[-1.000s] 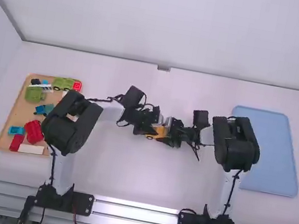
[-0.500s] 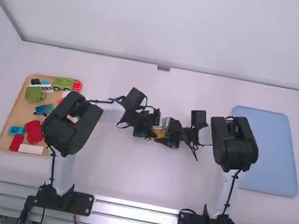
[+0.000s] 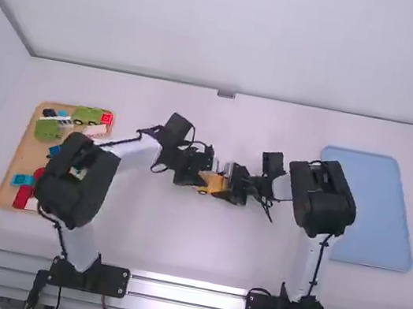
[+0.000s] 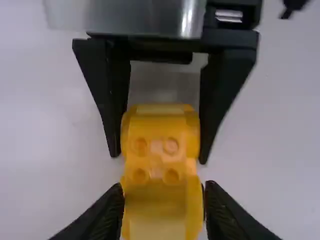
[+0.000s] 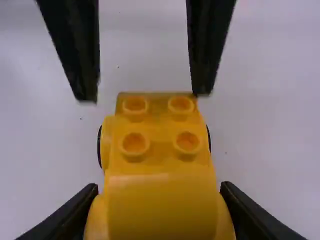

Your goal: Assemble lego blocks to make yellow taxi

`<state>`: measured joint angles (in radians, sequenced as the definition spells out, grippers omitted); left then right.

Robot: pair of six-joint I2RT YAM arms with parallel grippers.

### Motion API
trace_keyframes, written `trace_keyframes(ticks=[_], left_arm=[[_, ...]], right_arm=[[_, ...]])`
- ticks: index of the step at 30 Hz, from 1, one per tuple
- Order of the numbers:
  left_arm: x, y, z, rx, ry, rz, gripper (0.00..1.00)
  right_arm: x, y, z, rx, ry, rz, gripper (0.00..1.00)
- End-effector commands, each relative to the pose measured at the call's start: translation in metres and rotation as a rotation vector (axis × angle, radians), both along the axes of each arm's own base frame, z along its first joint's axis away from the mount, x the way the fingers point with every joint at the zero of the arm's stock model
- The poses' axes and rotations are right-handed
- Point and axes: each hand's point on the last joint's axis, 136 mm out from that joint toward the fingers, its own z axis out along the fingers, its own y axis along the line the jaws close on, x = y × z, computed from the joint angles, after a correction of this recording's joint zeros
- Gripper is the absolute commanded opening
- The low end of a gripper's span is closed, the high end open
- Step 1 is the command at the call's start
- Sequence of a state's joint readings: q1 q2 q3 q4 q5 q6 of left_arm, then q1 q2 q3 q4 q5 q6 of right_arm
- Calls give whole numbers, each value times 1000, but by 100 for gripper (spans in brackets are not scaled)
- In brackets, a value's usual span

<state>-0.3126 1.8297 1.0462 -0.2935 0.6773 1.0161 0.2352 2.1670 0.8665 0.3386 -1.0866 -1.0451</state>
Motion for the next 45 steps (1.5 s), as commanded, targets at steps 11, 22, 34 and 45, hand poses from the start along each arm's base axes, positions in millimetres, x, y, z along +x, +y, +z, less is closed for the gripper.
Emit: trace_keyframes(ticks=[11, 22, 34, 45], left_arm=[[30, 100, 32, -142, 94, 340, 99], [83, 163, -14, -120, 59, 1106, 99], [82, 225, -19, -181, -101, 1569, 99], [88, 224, -10, -212, -152, 1552, 99]], right_arm=[[16, -10, -14, -79, 51, -92, 54], [68, -78, 43, -318, 111, -390, 51], [63, -228, 102, -479, 207, -831, 55], [55, -382, 102, -314, 331, -1362, 45]])
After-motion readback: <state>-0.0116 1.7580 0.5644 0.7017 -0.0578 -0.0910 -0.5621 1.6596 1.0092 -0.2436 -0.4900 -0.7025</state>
